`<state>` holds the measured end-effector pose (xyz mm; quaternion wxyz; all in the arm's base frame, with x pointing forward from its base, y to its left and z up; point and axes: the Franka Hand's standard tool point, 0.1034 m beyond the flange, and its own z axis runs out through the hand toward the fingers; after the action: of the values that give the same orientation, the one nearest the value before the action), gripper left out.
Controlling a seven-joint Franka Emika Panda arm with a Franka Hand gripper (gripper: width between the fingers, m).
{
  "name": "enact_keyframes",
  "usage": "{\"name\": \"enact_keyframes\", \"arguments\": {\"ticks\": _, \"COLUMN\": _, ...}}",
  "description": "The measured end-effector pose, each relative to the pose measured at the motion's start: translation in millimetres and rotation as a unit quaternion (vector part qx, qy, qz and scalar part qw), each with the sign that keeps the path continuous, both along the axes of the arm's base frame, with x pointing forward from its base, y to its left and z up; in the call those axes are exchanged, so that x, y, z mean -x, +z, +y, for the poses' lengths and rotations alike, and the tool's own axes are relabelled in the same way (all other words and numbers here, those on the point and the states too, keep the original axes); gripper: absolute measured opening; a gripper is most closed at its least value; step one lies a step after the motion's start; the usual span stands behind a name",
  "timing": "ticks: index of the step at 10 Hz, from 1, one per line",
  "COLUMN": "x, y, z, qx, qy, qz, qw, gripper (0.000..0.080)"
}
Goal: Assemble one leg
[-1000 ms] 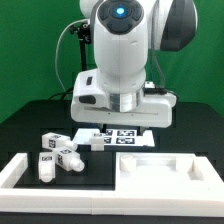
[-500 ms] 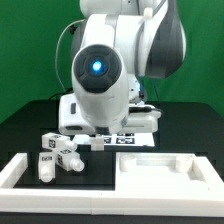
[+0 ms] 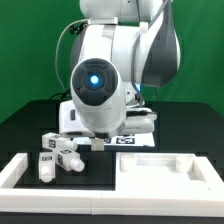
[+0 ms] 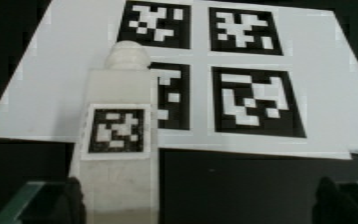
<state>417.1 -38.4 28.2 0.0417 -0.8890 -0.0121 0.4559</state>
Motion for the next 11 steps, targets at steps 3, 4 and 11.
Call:
{"name": "enact_keyframes", "arguments": {"ticks": 3, "x": 12.6, "y": -3.0, "z": -2.6, "qx": 0.005, "qy": 0.013, "qz": 0.011, "qw": 1.000, "gripper": 0.0649}}
{"name": "enact_keyframes", "arguments": {"ticks": 4, "x": 14.1, "y": -3.2, "z": -3.0, "qx": 0.006, "qy": 0.012, "qz": 0.012, "qw": 1.000, "gripper": 0.0649}}
{"name": "enact_keyframes", "arguments": {"ticks": 11, "x": 13.3, "y": -4.6, "z": -2.7, "qx": 0.005, "qy": 0.013, "qz": 0.010, "qw": 1.000, "gripper": 0.0649}}
